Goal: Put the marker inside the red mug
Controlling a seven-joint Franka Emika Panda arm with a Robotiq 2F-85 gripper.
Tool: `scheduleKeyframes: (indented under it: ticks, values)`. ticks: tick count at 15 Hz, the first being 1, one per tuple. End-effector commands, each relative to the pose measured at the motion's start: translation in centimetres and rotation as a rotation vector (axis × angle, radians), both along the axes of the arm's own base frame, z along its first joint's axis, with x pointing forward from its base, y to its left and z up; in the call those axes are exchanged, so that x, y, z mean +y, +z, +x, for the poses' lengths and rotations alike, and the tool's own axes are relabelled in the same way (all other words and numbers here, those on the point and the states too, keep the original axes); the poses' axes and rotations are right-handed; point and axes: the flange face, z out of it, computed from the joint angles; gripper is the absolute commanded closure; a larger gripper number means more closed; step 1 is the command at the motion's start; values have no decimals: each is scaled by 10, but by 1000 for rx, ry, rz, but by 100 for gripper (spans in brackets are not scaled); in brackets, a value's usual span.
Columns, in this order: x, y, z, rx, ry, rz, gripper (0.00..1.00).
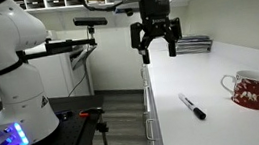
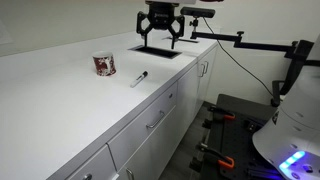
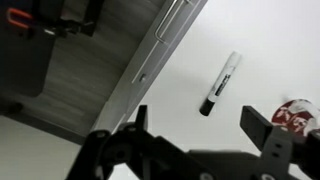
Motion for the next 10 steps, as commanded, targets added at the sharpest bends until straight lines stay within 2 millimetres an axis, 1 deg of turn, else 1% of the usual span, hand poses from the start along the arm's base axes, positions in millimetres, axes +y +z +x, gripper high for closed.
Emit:
scheduleKeyframes:
  ticks: [1,4,6,8,10]
  values:
    - [2,-16,17,-13,-88,15,0]
    - [8,-40,28,64,-22,52,0]
    - [15,-56,39,101,25,67,0]
    - [17,-69,53,133,27,81,0]
    - [12,-81,69,150,-20,90,0]
